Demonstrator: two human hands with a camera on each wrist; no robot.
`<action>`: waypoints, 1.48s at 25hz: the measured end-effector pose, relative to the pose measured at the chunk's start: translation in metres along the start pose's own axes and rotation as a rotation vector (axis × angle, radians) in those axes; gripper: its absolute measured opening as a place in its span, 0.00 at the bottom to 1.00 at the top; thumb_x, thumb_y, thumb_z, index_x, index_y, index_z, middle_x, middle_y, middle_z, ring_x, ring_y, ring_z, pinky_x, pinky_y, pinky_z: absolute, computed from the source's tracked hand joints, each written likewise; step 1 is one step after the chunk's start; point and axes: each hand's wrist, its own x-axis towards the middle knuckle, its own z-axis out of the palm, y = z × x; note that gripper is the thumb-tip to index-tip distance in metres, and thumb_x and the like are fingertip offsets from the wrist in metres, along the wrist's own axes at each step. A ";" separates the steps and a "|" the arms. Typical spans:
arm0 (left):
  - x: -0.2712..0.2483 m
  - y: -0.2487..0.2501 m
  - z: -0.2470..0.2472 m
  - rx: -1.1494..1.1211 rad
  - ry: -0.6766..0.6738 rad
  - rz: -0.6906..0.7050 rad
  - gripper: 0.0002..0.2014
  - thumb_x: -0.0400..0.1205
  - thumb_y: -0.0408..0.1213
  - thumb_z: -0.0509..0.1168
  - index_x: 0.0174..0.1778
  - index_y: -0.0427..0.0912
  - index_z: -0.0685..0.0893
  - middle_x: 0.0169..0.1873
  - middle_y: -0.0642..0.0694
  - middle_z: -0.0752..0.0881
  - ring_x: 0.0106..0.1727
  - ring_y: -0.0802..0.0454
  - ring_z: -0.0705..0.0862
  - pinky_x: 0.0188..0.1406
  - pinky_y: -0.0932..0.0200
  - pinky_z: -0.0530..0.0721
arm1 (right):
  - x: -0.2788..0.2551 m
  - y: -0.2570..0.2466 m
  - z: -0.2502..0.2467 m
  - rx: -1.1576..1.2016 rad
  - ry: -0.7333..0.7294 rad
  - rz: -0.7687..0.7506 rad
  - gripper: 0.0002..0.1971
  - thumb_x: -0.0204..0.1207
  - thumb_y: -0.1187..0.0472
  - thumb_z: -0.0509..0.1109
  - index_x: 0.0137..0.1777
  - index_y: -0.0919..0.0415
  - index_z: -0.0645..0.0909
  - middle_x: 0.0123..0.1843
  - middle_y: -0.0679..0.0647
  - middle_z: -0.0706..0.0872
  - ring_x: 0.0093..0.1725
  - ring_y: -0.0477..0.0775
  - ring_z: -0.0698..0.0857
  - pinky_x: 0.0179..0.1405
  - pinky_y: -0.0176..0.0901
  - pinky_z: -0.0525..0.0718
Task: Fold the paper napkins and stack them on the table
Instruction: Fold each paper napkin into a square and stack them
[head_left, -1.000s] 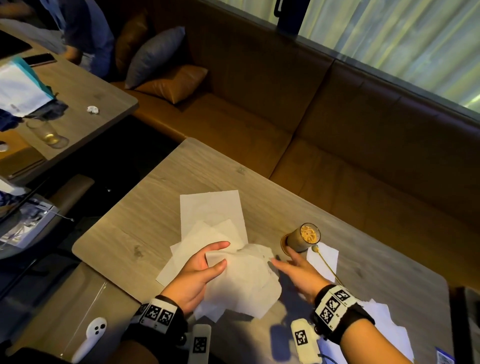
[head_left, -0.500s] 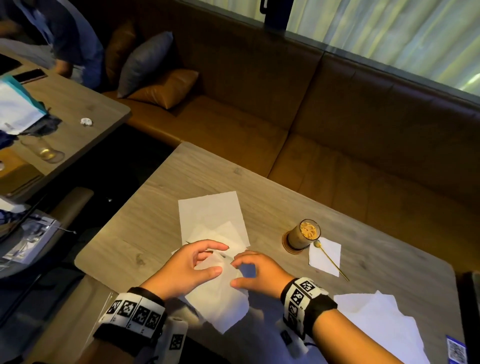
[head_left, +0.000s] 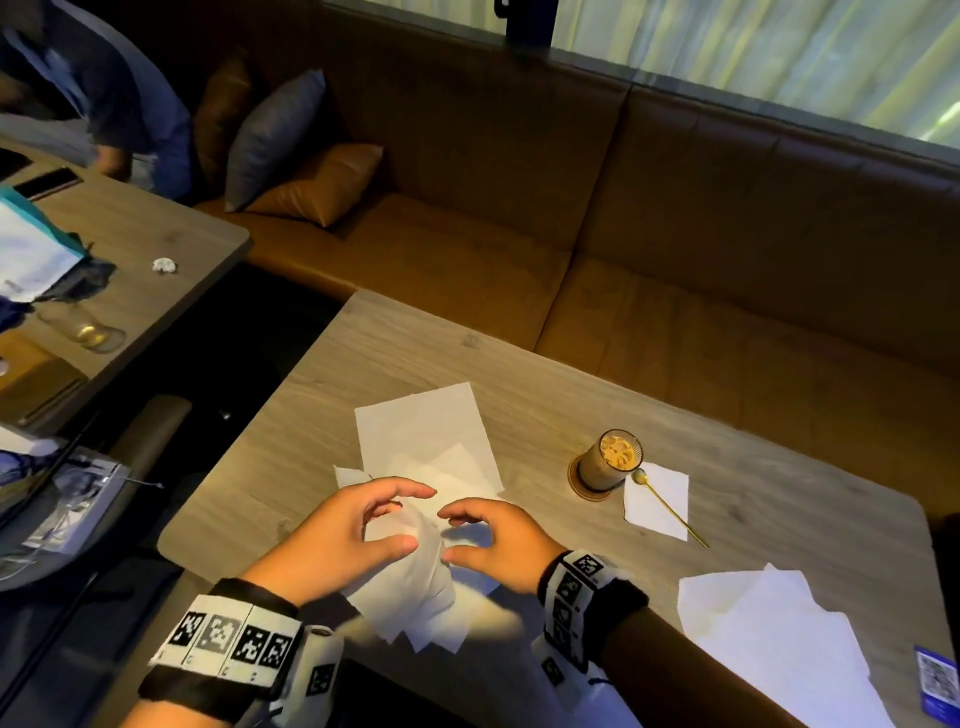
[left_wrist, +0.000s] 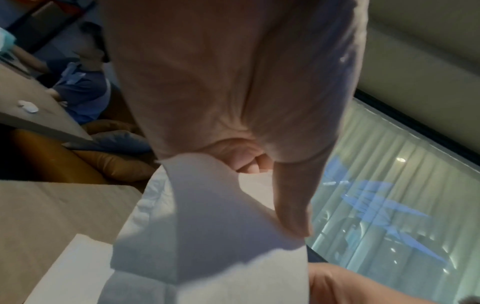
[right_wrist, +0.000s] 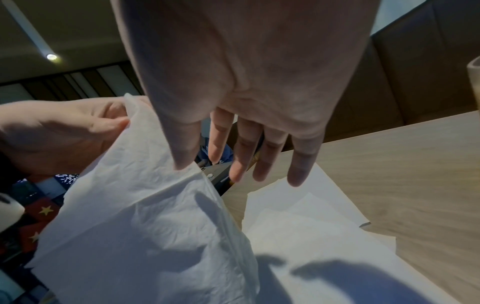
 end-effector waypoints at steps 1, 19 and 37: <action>-0.001 0.005 -0.001 0.011 -0.021 0.015 0.24 0.80 0.32 0.77 0.68 0.61 0.86 0.65 0.69 0.87 0.71 0.68 0.81 0.73 0.72 0.75 | 0.001 -0.004 0.001 -0.030 -0.005 -0.009 0.24 0.75 0.48 0.81 0.71 0.46 0.85 0.69 0.45 0.88 0.69 0.43 0.84 0.73 0.40 0.79; 0.002 -0.001 -0.010 0.362 0.145 -0.038 0.32 0.70 0.53 0.83 0.70 0.66 0.81 0.64 0.67 0.74 0.69 0.66 0.72 0.70 0.58 0.77 | -0.003 -0.011 -0.012 -0.083 0.126 -0.029 0.06 0.79 0.51 0.73 0.49 0.49 0.90 0.47 0.45 0.93 0.50 0.46 0.90 0.59 0.50 0.88; 0.062 0.023 -0.001 -0.214 0.146 -0.051 0.07 0.79 0.40 0.78 0.47 0.41 0.89 0.36 0.52 0.90 0.37 0.61 0.87 0.39 0.62 0.85 | -0.026 -0.020 -0.029 0.435 -0.169 0.064 0.02 0.79 0.58 0.79 0.49 0.54 0.91 0.41 0.43 0.92 0.40 0.41 0.88 0.45 0.38 0.83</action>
